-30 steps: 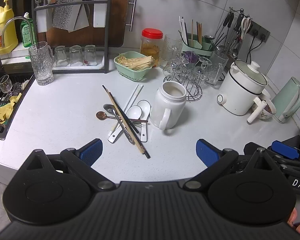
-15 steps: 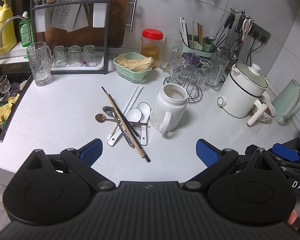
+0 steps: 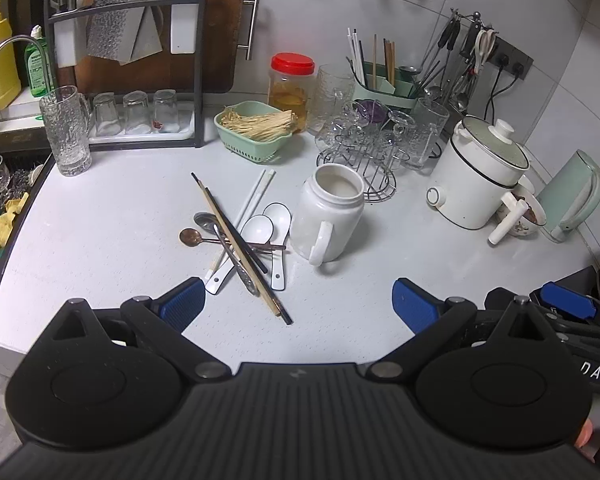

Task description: Organize utensils

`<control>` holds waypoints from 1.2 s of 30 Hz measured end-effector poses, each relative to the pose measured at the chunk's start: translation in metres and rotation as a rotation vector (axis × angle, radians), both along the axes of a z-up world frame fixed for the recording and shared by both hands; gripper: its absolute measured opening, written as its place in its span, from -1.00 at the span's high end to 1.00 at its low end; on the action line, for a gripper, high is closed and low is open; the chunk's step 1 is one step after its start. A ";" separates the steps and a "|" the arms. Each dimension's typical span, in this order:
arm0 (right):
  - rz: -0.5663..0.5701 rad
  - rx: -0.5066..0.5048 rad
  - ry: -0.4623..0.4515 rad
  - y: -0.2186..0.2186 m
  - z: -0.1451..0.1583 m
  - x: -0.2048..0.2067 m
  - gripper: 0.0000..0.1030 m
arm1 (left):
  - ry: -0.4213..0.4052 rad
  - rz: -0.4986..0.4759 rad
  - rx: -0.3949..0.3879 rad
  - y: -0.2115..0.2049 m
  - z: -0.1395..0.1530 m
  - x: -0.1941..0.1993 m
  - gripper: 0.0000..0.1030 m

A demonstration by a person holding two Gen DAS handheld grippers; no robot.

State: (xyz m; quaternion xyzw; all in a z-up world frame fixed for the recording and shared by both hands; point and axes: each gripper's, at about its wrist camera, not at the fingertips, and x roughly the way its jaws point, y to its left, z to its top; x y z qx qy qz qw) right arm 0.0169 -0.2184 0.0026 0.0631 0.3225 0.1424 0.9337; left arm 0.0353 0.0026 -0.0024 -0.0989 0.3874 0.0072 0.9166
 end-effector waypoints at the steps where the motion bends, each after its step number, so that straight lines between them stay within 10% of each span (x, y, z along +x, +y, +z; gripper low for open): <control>1: -0.002 0.002 -0.002 0.000 0.000 0.000 -1.00 | -0.001 -0.002 0.001 -0.001 0.000 0.000 -0.97; 36: -0.003 0.003 -0.006 -0.002 -0.001 -0.005 -1.00 | 0.014 0.000 0.008 0.001 -0.007 -0.005 -0.97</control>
